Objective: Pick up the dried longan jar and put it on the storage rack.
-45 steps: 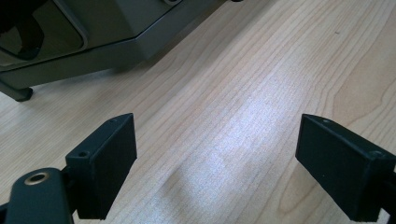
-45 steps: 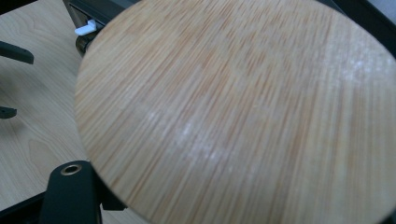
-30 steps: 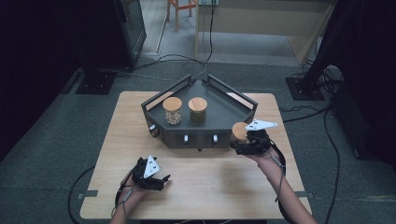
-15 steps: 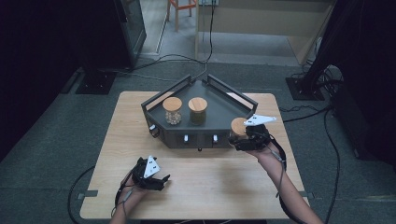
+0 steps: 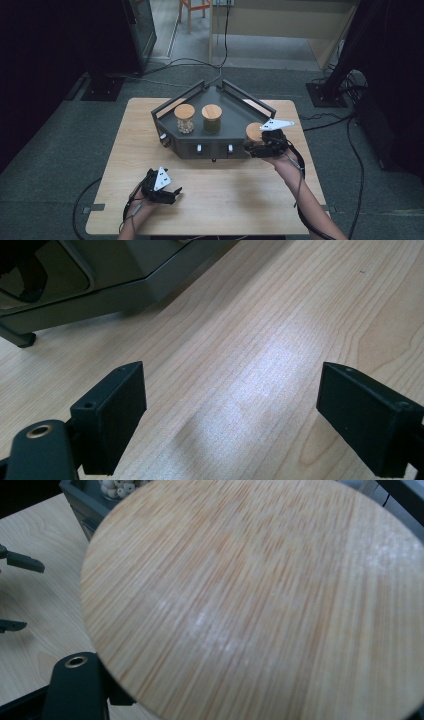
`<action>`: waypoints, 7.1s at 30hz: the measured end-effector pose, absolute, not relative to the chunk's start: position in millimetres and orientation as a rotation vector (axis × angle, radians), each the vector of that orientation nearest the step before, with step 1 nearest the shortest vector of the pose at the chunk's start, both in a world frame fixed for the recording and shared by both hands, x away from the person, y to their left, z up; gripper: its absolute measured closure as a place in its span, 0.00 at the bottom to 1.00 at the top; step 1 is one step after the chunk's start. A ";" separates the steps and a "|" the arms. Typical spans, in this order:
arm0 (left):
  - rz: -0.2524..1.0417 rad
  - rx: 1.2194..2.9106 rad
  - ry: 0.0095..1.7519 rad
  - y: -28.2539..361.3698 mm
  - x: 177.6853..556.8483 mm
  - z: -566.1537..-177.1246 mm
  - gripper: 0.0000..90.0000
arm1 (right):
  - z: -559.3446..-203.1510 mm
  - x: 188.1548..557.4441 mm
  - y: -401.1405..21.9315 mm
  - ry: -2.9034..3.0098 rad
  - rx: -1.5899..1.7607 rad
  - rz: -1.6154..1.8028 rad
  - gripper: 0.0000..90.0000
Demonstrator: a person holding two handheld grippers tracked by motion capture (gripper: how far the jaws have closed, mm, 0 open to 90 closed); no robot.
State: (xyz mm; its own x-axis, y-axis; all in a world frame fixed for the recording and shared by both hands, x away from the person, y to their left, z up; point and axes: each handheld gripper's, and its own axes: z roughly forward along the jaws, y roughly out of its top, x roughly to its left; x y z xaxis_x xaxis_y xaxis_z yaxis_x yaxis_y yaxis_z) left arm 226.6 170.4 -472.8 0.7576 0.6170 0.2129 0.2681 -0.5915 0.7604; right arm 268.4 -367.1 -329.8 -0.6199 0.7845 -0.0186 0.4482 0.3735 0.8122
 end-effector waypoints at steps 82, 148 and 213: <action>0.619 2.249 0.635 165.2 227.4 -471.1 0.14 | -329.0 331.8 -334.5 2.196 1.085 1.104 0.28; 0.609 2.254 0.629 166.0 228.4 -470.3 0.14 | -346.8 367.9 -324.0 2.220 1.224 1.101 0.20; 0.590 2.243 0.632 165.0 228.9 -471.4 0.14 | -362.4 269.0 -348.3 2.103 1.051 1.201 0.17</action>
State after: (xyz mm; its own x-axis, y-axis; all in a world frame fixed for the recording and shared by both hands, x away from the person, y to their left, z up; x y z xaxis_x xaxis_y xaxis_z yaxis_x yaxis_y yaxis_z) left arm 228.9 165.0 -471.4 0.7747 0.5920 0.2220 0.2616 -0.6198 0.7399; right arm 269.0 -348.3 -362.4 -0.5792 0.8140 -0.0431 0.3768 0.3142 0.8714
